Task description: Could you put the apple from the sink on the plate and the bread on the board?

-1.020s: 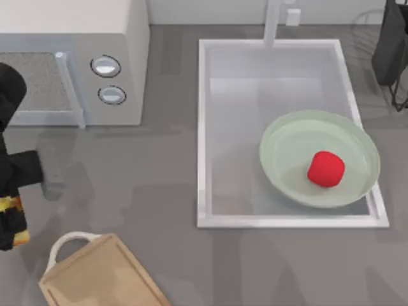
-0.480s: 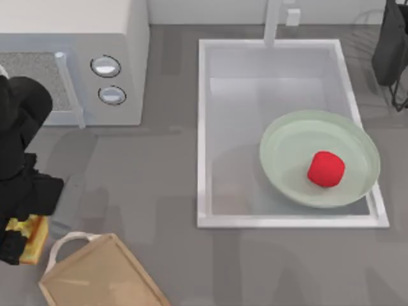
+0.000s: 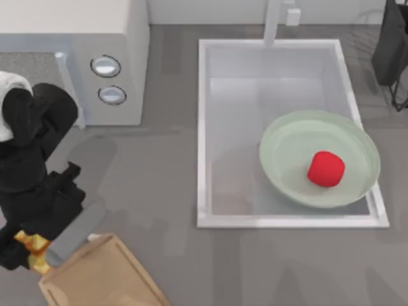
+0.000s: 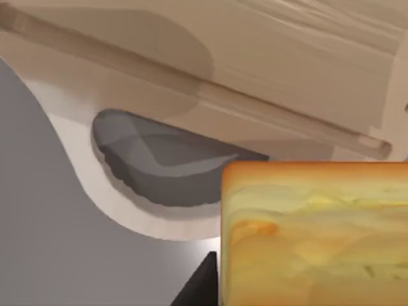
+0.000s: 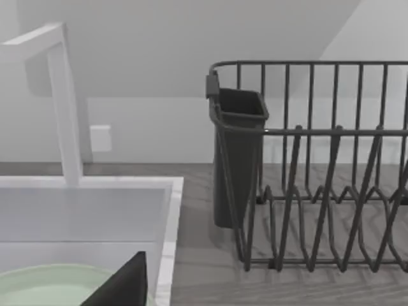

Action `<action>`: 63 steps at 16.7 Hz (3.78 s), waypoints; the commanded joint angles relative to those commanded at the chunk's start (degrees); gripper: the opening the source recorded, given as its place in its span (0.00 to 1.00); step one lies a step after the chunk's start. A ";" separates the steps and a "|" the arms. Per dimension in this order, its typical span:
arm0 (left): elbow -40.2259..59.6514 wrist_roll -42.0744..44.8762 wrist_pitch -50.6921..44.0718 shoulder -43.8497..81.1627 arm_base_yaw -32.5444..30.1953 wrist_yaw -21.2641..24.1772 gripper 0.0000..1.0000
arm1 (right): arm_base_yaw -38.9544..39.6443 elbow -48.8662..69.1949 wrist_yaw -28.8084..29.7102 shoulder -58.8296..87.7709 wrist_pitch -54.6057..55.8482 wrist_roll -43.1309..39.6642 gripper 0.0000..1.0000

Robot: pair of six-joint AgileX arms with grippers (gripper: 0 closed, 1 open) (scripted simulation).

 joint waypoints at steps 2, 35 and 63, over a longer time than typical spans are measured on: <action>-0.49 4.88 0.27 -0.99 -1.57 0.40 0.00 | 0.00 0.00 0.00 0.00 0.00 0.00 1.00; -8.73 45.77 10.54 -8.59 -15.81 2.93 0.00 | 0.00 0.00 0.00 0.00 0.00 0.00 1.00; -11.34 45.32 13.37 -6.52 -15.76 3.27 1.00 | 0.00 0.00 0.00 0.00 0.00 0.00 1.00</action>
